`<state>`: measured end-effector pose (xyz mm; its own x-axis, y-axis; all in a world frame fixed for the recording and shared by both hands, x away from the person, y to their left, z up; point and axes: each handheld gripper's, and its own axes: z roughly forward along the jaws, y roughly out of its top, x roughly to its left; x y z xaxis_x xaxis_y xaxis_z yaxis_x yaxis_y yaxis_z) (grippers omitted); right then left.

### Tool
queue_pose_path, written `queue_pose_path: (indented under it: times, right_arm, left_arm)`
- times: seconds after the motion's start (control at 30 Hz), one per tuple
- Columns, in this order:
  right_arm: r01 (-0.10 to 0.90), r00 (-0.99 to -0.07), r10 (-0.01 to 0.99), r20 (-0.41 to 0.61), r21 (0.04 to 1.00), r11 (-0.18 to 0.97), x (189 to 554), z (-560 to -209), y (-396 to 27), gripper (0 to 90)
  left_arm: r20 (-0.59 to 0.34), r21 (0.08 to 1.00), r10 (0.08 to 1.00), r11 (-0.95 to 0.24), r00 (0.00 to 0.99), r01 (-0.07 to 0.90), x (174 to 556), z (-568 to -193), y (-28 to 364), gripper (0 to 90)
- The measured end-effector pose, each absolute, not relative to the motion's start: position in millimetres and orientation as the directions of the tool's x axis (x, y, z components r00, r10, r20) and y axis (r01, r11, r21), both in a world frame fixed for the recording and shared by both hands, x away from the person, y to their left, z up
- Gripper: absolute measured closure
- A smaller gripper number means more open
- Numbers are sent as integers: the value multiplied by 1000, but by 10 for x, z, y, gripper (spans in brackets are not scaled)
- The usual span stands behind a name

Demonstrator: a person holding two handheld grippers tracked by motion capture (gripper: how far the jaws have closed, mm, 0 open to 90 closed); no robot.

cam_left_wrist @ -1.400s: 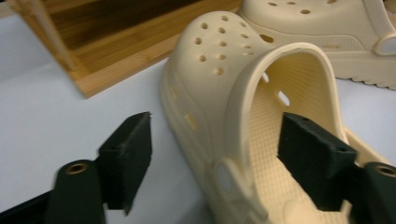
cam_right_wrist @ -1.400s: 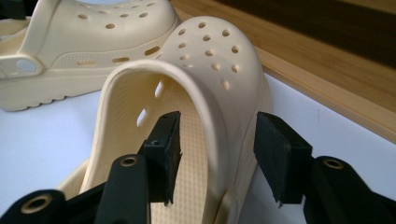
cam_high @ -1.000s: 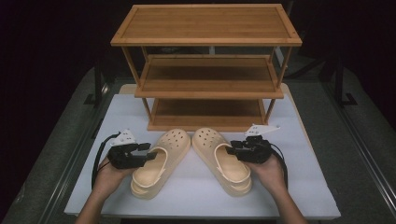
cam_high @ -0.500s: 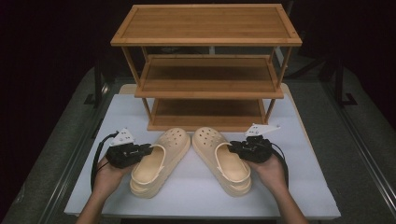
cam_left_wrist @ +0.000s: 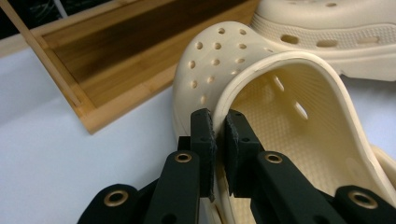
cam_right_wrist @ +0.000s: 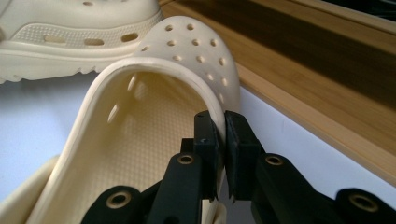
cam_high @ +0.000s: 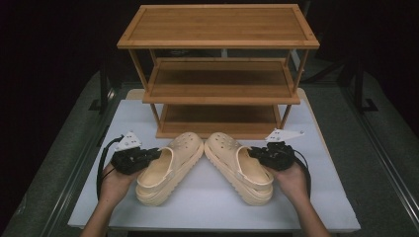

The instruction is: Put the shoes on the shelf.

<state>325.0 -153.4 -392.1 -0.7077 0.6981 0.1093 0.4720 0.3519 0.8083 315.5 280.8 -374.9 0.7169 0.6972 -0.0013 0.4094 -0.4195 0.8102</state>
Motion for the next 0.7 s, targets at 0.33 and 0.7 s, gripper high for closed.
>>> queue_pose_path:
  times: [0.33,0.7]
  right_arm:
    - [456,-665,743,73,828,327,3317,-3787,-1700,837]
    - [449,-607,794,28,837,313,3618,-3675,-1769,836]
  left_arm:
    - [7,826,714,-398,700,398,3332,-3625,2683,832]
    - [40,823,732,-410,680,392,3727,-3626,2436,832]
